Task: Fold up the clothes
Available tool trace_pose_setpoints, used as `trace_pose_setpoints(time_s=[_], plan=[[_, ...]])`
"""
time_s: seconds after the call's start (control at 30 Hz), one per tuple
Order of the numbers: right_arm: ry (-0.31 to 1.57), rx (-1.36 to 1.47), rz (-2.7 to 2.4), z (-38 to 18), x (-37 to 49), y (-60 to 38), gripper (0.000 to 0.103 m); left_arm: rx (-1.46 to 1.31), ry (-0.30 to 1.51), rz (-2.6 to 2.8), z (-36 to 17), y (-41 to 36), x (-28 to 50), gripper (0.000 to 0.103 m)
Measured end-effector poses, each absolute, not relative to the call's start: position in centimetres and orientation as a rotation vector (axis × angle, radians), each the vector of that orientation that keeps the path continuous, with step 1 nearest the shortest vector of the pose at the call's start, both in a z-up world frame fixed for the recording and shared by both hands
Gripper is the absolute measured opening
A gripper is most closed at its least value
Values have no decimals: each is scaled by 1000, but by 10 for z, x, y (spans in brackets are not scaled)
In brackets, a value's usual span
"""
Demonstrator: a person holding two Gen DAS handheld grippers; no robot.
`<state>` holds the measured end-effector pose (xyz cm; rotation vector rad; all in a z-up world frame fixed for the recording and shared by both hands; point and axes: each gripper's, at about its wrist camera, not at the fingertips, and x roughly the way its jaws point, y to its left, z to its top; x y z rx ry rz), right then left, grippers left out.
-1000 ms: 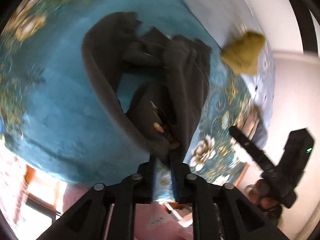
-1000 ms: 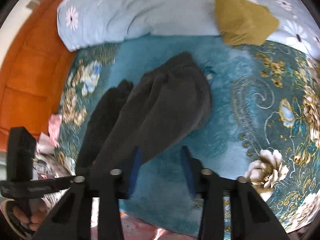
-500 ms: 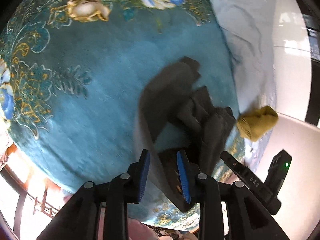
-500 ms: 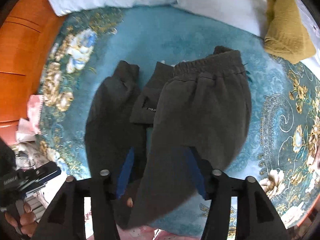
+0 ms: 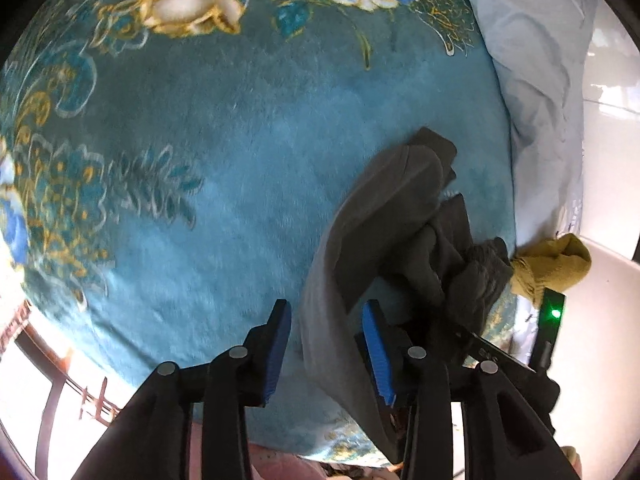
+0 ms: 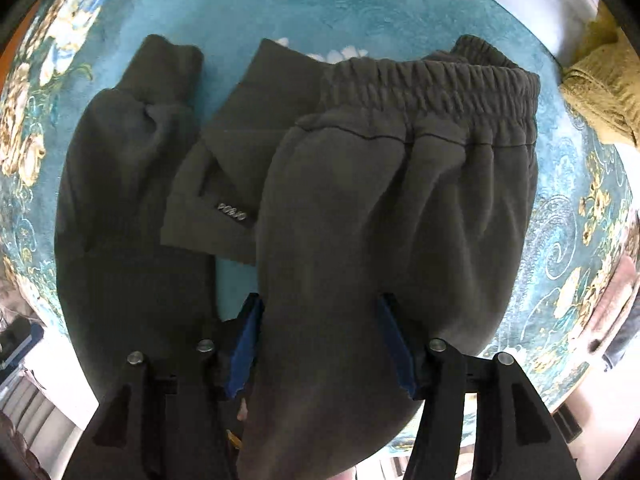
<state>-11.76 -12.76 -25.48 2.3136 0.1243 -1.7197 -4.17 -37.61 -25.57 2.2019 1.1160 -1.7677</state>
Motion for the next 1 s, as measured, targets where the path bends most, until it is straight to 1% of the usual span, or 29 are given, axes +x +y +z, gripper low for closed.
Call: trace_pose_setpoints(time_s=[0.03,0.07,0.1,0.17,0.3,0.37,0.47,0.6,0.67,0.77,0.83,0.9,0.97,1.0], plan=[[132,2311,-1727,-254,-119,-125,41,2200,1094,-1780,-258,-375,-47,44],[139,2308,-1735,-254,-120,-122,27,2198,1077,-1792,-259,-374,-51,48],[113,2305,-1751,-251,-119,-115,17,2194,1068,-1804,-261,-372,-55,52],[59,2298,-1783,-246,-118,-102,11,2190,1052,-1827,-265,-367,-63,56],[-113,2283,-1869,-230,-109,-64,9,2236,1004,-1845,-276,-349,-79,61],[-209,2274,-1914,-220,-101,-41,9,2276,978,-1846,-283,-336,-85,61],[-301,2268,-1976,-206,-86,-6,8,2322,906,-1839,-296,-317,-90,62],[-385,2273,-2021,-188,-75,28,8,2357,793,-1796,-314,-304,-88,62],[-427,2281,-2030,-183,-65,41,8,2352,791,-1782,-318,-303,-84,62],[-490,2291,-2045,-177,-51,60,8,2336,793,-1773,-319,-305,-78,58],[-540,2304,-2050,-175,-42,69,7,2320,789,-1767,-317,-311,-73,45],[-589,2321,-2050,-176,-37,70,7,2306,784,-1760,-314,-317,-67,19],[-623,2322,-2052,-174,-33,73,7,2288,777,-1770,-310,-326,-62,2],[-640,2323,-2052,-173,-30,75,7,2280,778,-1779,-307,-330,-59,0]])
